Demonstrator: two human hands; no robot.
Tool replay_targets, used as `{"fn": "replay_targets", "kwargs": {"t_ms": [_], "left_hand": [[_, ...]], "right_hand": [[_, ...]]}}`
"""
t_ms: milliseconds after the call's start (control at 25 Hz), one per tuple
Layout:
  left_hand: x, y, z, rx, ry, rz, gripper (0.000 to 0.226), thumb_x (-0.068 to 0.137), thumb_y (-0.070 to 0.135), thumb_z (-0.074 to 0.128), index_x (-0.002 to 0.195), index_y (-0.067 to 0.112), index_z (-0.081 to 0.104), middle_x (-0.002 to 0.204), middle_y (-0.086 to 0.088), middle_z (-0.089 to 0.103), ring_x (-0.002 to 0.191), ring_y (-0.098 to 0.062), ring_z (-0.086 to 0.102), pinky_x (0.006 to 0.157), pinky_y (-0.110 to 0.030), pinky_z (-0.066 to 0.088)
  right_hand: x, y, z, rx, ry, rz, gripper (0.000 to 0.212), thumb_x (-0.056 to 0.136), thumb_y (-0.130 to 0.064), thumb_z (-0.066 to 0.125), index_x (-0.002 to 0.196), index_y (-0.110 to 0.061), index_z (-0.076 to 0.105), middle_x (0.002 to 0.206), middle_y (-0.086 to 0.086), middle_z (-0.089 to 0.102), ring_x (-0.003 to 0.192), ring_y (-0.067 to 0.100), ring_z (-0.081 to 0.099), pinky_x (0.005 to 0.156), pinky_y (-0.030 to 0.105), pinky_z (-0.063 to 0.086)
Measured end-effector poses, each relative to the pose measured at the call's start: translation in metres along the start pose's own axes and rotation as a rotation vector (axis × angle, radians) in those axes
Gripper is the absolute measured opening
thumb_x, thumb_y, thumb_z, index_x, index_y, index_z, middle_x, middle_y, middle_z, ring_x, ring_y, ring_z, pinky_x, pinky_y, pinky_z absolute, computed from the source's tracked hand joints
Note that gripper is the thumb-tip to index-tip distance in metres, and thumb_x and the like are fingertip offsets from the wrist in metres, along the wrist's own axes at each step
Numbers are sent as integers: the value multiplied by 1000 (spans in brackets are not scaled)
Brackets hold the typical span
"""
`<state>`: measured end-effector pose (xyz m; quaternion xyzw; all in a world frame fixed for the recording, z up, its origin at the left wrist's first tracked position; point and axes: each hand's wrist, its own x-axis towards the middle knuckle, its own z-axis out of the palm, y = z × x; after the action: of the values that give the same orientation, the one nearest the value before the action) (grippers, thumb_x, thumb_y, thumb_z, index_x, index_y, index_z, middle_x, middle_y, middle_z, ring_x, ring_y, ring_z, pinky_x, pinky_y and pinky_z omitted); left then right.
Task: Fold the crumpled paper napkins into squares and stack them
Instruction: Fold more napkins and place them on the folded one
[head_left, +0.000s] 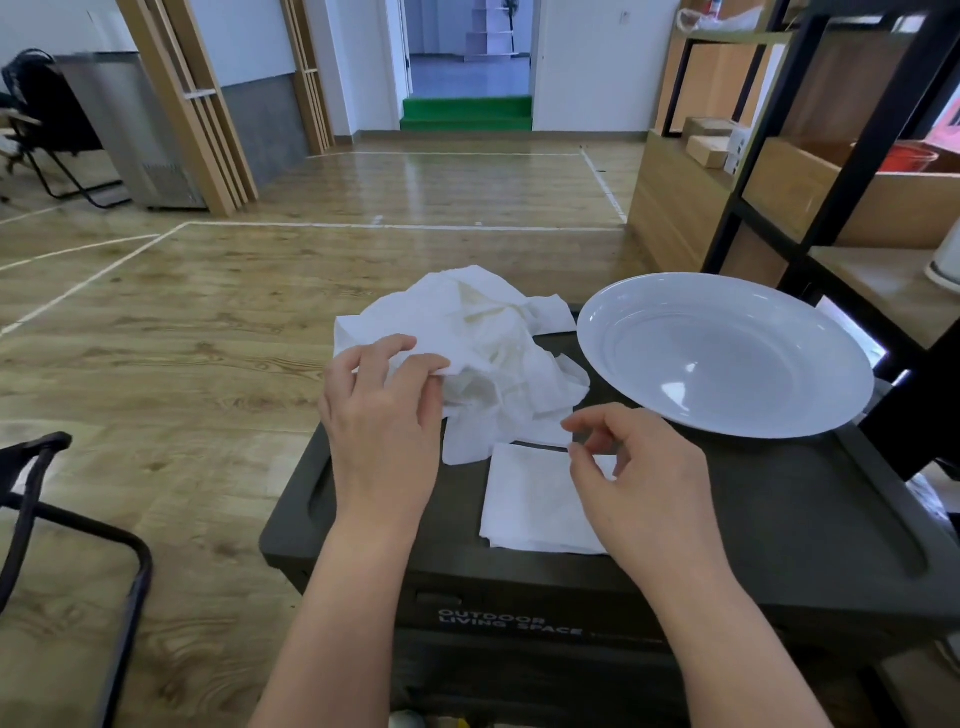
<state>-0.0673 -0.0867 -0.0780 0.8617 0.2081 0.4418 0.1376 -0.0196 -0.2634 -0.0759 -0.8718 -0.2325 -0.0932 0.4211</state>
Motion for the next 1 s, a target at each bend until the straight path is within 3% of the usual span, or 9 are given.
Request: {"fn": "replay_targets", "kwargs": {"t_ms": [160,240,320,440,640,760,840,920,1000], "left_hand": [[0,18,-14,-65,-239,363,13,82,16,63,87,26,71,93,14,68,97,-18,58,84,-26,24],[-1,28,-16,-185,-356,381,14,85,22,60,94,31,67,92,18,67,97,-7,55,88,-21,27],[-4,34,-16,-382,-452,178,22,87,37,60,108,43,55,99,24,64,103,1,51,91,-20,32],[-7,31,-10,-540,-503,-170,43,77,49,66,114,50,45,109,30,58,108,9,49,83,-15,39],[-11,29,-2,-905,-582,-518,13,90,30,63,87,22,72,88,2,75,84,-7,70,67,-14,52],[-11,29,-4,-860,-599,-542,19,92,28,60,81,29,75,82,7,76,79,-8,72,67,-19,53],[-11,25,-5,-684,-639,-532,25,93,31,58,76,28,75,76,11,75,71,-4,70,65,-21,51],[-13,20,-6,-506,-696,-533,28,92,33,59,70,24,74,70,9,74,61,-4,68,61,-25,51],[-14,17,-7,-373,-720,-543,26,88,36,63,68,22,72,66,4,71,58,-10,68,59,-28,52]], "right_hand": [[-1,-5,-1,30,1,-147,59,79,-24,72,130,-40,45,123,-20,43,110,-5,37,88,6,32],[-1,-5,0,2,60,-207,42,82,-24,70,121,-36,58,110,-20,54,106,2,44,95,22,37],[0,-6,-2,71,161,-157,21,85,-23,67,100,-37,68,85,-26,59,90,0,55,83,20,45],[4,-5,-11,386,159,91,20,86,-24,66,79,-42,70,77,-18,70,82,-3,62,65,6,47],[8,0,-24,793,6,346,18,88,-17,65,78,-26,76,82,-7,76,75,6,71,55,14,53],[8,12,-19,514,-25,388,28,89,-28,61,82,-2,68,85,16,71,72,29,65,65,36,57],[8,17,-16,241,-45,337,36,87,-33,60,78,1,64,73,20,64,59,20,54,58,27,44],[8,17,-15,54,-68,330,34,86,-35,60,69,-6,62,56,5,53,49,9,44,46,13,35],[7,18,-13,-94,-111,343,35,84,-35,61,69,-3,57,57,1,46,48,9,39,43,16,32]]}}
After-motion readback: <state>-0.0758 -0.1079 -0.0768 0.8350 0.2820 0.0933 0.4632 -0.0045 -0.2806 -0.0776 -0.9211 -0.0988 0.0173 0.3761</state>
